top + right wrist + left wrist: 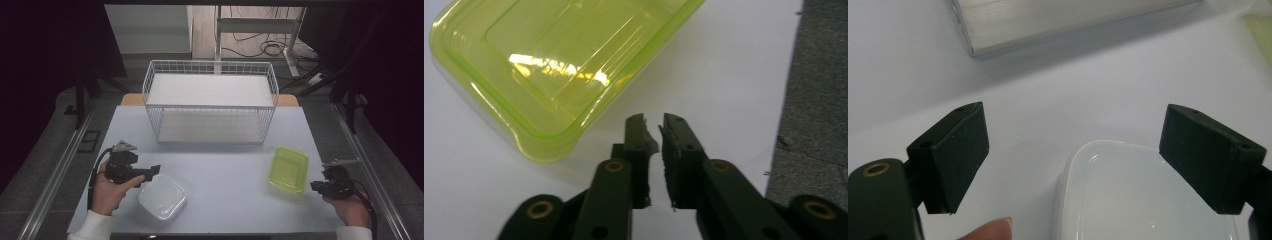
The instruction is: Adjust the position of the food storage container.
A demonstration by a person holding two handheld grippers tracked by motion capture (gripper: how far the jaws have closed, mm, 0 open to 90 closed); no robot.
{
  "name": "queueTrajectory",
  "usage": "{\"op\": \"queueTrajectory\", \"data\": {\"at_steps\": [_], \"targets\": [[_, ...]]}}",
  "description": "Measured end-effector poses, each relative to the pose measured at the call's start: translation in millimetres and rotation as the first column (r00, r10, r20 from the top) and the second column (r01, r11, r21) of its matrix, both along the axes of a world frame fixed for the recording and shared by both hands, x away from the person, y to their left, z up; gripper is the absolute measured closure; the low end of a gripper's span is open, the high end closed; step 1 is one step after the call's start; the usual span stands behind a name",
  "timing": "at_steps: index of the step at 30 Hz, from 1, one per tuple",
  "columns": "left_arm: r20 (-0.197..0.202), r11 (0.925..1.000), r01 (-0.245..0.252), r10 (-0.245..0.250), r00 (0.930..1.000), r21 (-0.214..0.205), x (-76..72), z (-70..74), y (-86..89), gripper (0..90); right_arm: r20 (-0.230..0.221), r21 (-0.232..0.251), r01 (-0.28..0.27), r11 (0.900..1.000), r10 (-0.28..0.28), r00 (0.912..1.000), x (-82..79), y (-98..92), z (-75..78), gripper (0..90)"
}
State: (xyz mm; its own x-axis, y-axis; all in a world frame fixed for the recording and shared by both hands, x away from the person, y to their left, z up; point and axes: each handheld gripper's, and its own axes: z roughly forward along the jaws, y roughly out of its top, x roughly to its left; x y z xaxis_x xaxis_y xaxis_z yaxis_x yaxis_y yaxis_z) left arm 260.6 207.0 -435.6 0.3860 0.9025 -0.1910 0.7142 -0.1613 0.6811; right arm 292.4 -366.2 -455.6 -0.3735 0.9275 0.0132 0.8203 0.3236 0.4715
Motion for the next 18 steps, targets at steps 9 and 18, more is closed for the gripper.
{"op": "queueTrajectory", "data": {"at_steps": [9,18], "targets": [[-0.015,0.9998,0.013,-0.014,0.9998,-0.018,-1.4,-2.0,2.2,12.6,-0.078,-0.045,-0.105,0.9934,0.102,0.9917,7.0,22.9,-12.0,89.2],[-0.017,0.9999,0.015,-0.015,0.9997,-0.001,-4.0,-4.0,0.3,12.5,-0.098,-0.054,-0.188,0.9806,0.183,0.9783,7.7,51.2,-12.3,89.2]]}}
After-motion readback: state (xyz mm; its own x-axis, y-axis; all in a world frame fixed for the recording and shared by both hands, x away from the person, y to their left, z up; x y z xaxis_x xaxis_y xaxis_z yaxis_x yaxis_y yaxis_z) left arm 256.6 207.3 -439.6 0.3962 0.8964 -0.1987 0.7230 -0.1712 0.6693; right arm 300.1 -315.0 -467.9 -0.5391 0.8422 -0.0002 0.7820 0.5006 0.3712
